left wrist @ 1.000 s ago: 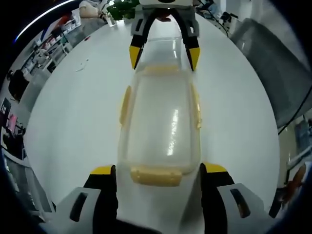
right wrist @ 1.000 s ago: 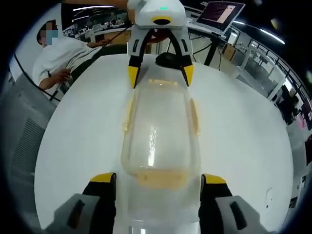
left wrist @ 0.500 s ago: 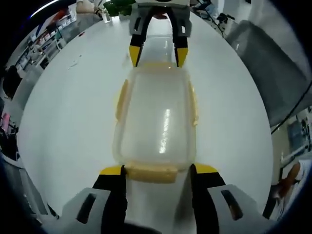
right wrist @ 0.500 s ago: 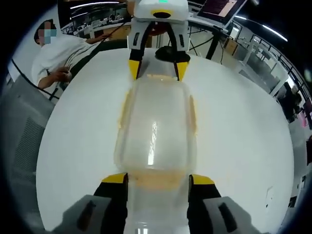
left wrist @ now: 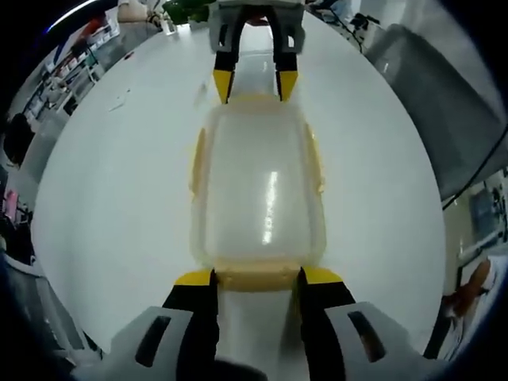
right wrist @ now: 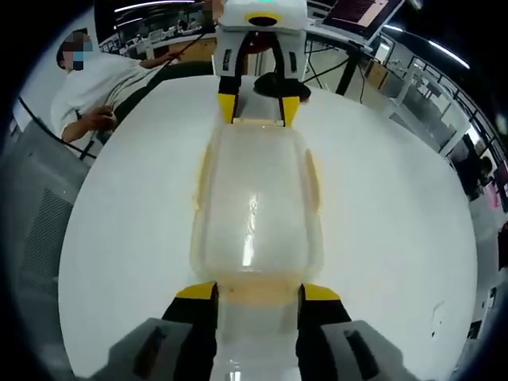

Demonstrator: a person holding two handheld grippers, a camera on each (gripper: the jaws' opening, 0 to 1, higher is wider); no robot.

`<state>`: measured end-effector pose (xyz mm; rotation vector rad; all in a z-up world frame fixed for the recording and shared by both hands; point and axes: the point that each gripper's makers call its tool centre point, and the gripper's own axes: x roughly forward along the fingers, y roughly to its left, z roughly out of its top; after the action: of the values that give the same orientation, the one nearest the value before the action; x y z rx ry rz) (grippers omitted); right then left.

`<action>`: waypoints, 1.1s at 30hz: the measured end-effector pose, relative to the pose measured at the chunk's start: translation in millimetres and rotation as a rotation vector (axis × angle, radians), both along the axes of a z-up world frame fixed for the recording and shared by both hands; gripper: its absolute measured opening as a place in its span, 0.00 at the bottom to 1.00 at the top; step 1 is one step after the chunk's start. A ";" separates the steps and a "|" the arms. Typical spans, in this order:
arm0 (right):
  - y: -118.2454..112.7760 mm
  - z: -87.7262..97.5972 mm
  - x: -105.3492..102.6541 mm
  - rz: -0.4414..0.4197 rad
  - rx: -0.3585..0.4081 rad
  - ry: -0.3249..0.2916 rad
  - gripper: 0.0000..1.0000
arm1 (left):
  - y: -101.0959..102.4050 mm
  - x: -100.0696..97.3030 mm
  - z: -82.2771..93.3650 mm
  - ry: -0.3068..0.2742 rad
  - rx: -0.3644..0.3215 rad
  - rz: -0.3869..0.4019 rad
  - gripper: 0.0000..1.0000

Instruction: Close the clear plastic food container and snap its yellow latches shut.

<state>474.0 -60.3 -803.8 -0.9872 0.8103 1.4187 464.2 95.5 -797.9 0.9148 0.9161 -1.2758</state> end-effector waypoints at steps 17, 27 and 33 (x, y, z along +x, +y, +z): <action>-0.6 3.9 -1.8 0.005 0.015 0.040 0.35 | -0.9 -1.4 1.8 -0.020 0.035 0.031 0.37; 5.1 16.0 -6.2 0.014 0.051 0.047 0.35 | 5.8 -7.2 18.4 -0.012 0.042 0.044 0.36; 5.3 25.6 -8.0 0.012 0.064 0.047 0.35 | 6.2 -6.4 30.8 -0.026 0.047 0.034 0.36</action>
<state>466.0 -55.0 -778.3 -0.9143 0.7896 1.4737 457.8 101.6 -767.1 0.9467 0.9409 -1.2151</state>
